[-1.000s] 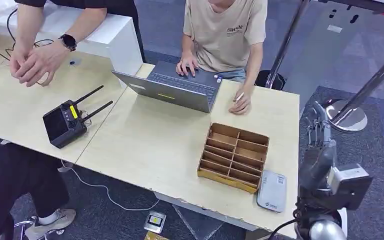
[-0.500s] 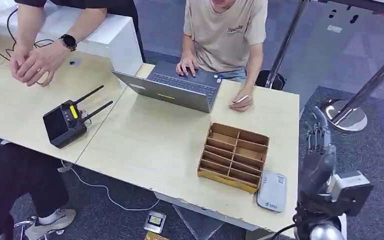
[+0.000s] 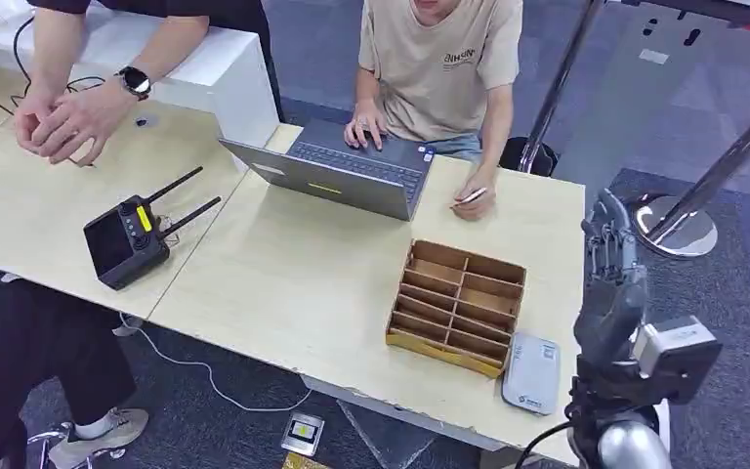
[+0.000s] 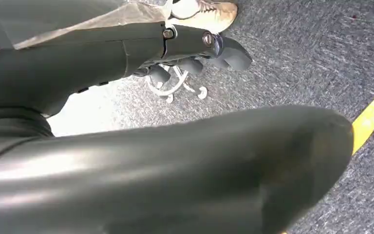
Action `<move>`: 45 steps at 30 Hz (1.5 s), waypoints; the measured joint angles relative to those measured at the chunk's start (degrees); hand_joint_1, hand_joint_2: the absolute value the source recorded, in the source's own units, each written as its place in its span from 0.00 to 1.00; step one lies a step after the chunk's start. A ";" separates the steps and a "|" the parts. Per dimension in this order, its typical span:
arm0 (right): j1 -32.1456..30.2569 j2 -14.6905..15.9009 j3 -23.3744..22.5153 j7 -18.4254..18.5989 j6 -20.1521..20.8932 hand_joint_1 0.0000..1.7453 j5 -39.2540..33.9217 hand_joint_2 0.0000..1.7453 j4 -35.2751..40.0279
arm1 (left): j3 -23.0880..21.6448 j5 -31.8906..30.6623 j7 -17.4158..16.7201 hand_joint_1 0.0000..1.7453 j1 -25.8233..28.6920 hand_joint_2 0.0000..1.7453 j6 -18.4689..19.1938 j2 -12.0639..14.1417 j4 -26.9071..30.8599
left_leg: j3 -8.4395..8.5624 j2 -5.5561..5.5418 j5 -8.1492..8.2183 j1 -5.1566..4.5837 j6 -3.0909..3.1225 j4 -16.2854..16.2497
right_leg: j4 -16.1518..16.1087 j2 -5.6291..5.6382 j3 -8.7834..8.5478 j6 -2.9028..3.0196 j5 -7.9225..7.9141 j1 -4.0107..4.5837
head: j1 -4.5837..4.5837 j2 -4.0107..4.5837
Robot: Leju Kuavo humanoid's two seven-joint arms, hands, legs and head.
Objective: Pass the card to the sensor for recognition and then transmit it.
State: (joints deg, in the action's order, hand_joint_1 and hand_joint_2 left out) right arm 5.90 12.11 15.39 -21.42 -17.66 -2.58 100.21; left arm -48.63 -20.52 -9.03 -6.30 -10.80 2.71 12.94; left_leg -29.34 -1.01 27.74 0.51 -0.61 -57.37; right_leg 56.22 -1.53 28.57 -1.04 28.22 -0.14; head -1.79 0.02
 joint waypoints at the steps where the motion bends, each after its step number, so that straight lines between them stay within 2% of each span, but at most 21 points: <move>1: 0.12 -0.05 0.13 0.20 0.00 0.00 0.02 0.00 0.00 | 0.00 0.04 0.00 0.00 0.00 0.00 -0.02 0.00 0.00 | 0.00 0.00 0.00 0.00 0.00 0.00 | 0.00 0.00 0.00 0.00 0.00 0.00 | 0.00 0.00; 17: 0.97 -0.09 2.07 1.90 2.29 0.00 0.26 0.00 -0.61 | 0.00 0.31 0.00 0.00 0.02 0.00 0.00 0.07 0.00 | 0.00 0.00 0.00 0.00 0.00 0.00 | 0.00 0.00 -0.01 0.00 0.00 0.00 | -0.02 0.00; 20: 1.08 -0.04 2.40 1.60 4.20 0.00 -4.05 0.00 -0.85 | 0.00 0.31 0.00 0.00 0.01 0.00 -0.02 0.11 0.00 | 0.01 0.00 0.00 0.00 0.00 0.00 | 0.00 0.00 0.00 0.00 0.00 0.00 | 0.00 0.00; 22: 1.09 -0.04 2.47 1.01 6.93 0.00 -8.01 0.00 -0.87 | 0.00 0.28 0.00 0.00 0.03 0.00 -0.09 0.11 0.00 | 0.01 0.00 0.00 0.00 0.00 0.00 | 0.00 0.00 0.00 0.00 0.00 0.00 | 0.00 0.00; 25: 1.17 0.20 2.90 1.14 8.59 0.00 -6.76 0.00 -1.03 | 0.00 0.26 0.02 0.00 0.02 0.00 -0.09 0.13 0.00 | 0.01 0.00 0.00 0.00 0.00 0.00 | 0.00 0.00 0.00 0.00 0.00 0.00 | -0.02 0.00; 30: 1.43 0.44 3.43 1.92 8.39 0.00 -5.71 0.00 -1.14 | 0.00 0.31 0.00 0.00 0.02 0.00 -0.07 0.15 0.00 | 0.01 0.00 0.00 0.00 0.00 0.00 | 0.00 0.00 -0.01 0.00 0.00 0.00 | 0.00 0.00; 31: 1.44 0.46 3.52 2.06 8.26 0.00 -5.64 1.00 -1.18 | 0.00 0.31 0.02 0.00 0.02 0.00 -0.07 0.15 0.00 | 0.01 0.00 0.00 0.00 0.00 0.00 | 0.00 0.00 -0.01 0.00 0.00 0.00 | 0.00 0.00; 38: 1.76 0.63 4.20 3.35 6.49 0.00 -3.54 1.00 -1.95 | 0.00 0.52 0.00 0.00 0.02 0.00 -0.04 0.20 0.00 | 0.01 0.00 0.00 0.00 0.00 0.00 | 0.00 0.00 -0.01 0.00 0.00 0.00 | 0.00 0.00; 44: 2.50 1.51 4.66 7.86 0.36 0.00 8.18 1.00 -2.69 | 0.02 1.03 0.00 0.00 0.02 0.00 -0.11 0.24 0.00 | 0.02 0.00 0.00 0.00 0.00 0.00 | 0.00 0.00 -0.01 0.00 0.00 0.00 | -0.02 0.00; 45: 2.50 1.51 4.66 7.86 0.36 0.00 8.18 1.00 -2.69 | 0.02 1.03 0.00 0.00 0.02 0.00 -0.11 0.24 0.00 | 0.02 0.00 0.00 0.00 0.00 0.00 | 0.00 0.00 -0.01 0.00 0.00 0.00 | -0.02 0.00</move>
State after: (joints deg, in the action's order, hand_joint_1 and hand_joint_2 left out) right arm 8.40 13.62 20.04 -13.56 -17.30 5.61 97.53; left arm -48.61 -19.50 -9.03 -6.28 -10.91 2.95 12.94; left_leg -29.32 -1.01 27.73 0.51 -0.61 -57.37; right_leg 56.22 -1.53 28.57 -1.04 28.22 -0.14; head -1.81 0.02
